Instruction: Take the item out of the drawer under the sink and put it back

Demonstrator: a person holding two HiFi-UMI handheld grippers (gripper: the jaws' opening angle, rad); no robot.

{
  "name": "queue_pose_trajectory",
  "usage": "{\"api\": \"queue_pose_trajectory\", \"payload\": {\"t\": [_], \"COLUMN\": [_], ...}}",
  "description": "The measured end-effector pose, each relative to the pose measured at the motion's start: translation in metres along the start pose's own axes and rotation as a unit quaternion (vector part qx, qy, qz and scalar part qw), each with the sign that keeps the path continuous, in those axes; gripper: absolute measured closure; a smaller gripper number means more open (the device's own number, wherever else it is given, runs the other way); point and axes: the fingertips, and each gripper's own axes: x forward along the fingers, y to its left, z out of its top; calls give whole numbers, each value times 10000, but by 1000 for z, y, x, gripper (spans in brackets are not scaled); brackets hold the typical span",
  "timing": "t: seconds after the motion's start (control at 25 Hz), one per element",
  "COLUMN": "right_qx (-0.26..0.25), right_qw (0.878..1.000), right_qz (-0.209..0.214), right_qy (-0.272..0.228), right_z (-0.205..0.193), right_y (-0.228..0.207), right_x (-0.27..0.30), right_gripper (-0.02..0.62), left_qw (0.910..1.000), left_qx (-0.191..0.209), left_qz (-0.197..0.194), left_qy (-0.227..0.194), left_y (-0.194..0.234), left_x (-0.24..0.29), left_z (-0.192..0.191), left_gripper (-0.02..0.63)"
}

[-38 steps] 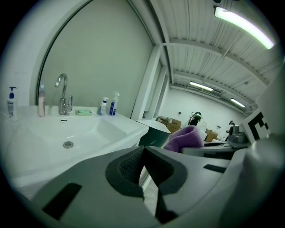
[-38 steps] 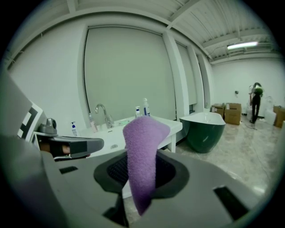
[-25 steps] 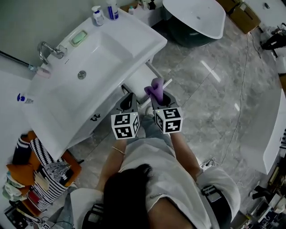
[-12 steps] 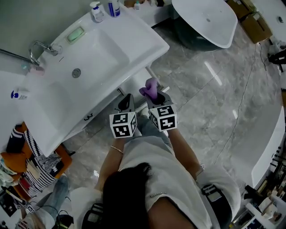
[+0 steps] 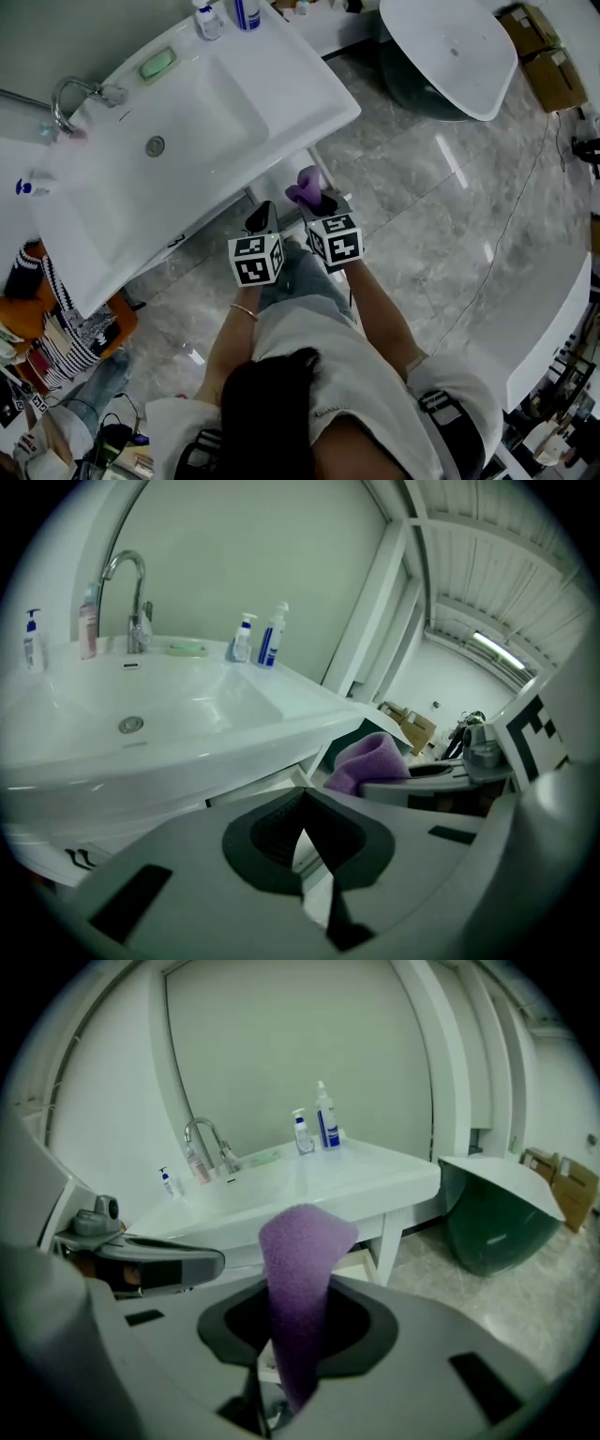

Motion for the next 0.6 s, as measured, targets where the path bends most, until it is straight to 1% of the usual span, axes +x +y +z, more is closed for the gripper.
{"api": "queue_pose_trajectory", "payload": {"t": [0.16,0.32,0.44,0.6], "right_qx": [127,290,388,405], "right_qw": [9995,9989,9984,9980], "right_qz": [27,171,123,54], "right_qy": [272,331,401,488], "right_z": [-16,-24,-29,-37], "right_y": [-9,-8,-13,-23], "right_x": [26,50,72,95], "right_gripper": [485,485,485,485], "left_qw": [9999,9994,9990,9977], "left_qx": [-83,36,-36,-125], "left_qz": [-35,-22,-33,12], "left_qy": [123,332,437,664], "left_y": [6,15,22,33], "left_x": [22,43,59,81], "left_z": [-10,-22,-29,-49], "left_gripper": [603,603,603,603]}}
